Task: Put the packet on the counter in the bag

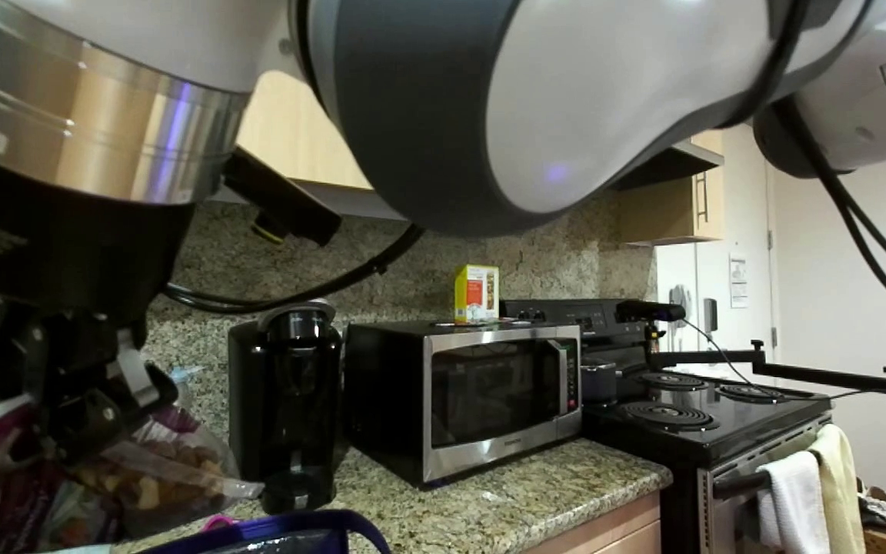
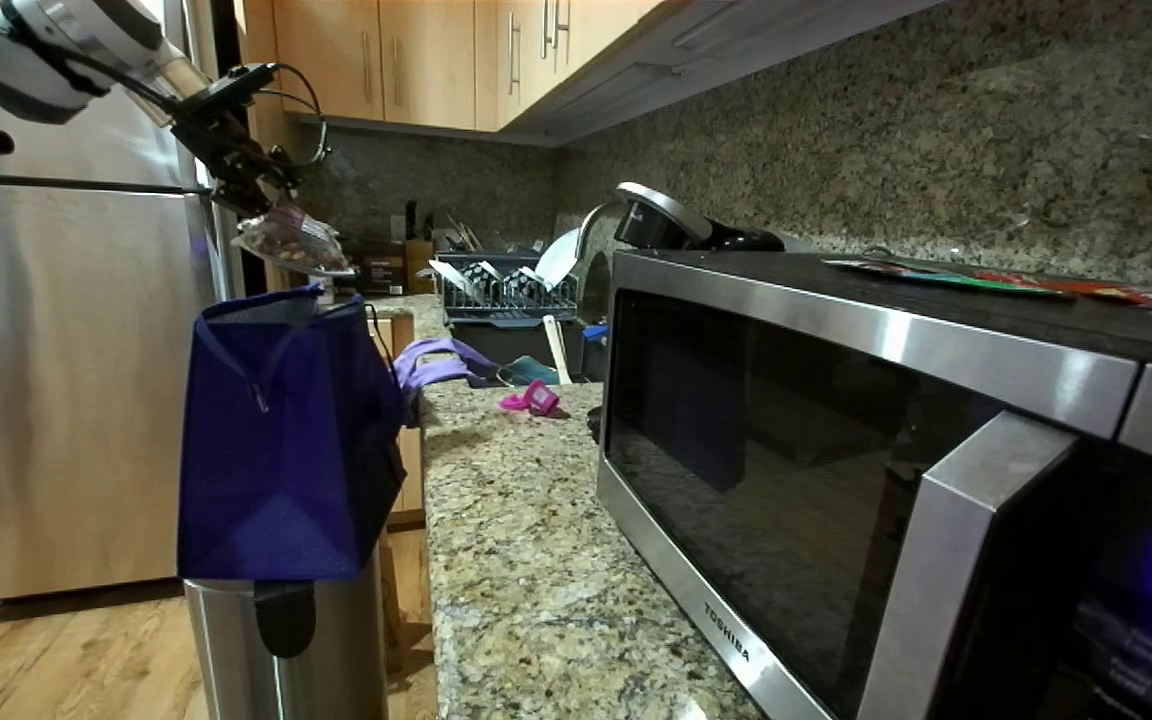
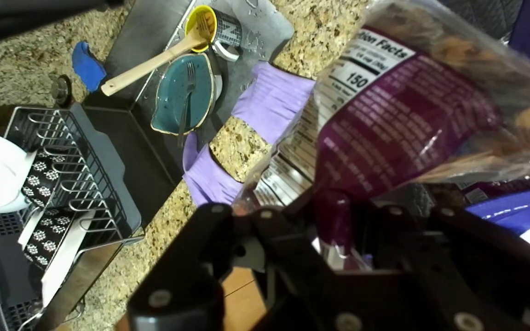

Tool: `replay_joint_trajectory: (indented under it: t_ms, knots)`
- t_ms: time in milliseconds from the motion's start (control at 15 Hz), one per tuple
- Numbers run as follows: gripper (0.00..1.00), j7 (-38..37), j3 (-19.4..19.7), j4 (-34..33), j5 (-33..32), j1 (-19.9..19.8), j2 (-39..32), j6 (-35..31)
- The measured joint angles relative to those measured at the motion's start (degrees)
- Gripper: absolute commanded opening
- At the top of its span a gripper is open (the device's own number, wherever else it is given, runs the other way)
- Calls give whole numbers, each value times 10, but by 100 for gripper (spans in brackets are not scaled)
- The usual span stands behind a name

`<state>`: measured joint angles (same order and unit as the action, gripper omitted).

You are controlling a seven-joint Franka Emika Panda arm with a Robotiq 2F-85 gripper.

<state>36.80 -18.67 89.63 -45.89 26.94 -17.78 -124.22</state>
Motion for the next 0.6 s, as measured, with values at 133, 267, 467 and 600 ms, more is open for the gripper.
replay_joint_trajectory:
  t_ms: [133, 267, 467, 600]
  knots:
    - [9, -1, 2, 0, 3, -1, -2, 1]
    - [8, -1, 3, 0, 19, -7, -9, 1]
    - [9, -1, 4, 0, 62, -16, -32, 2]
    - [9, -1, 6, 0, 82, -20, -51, 2]
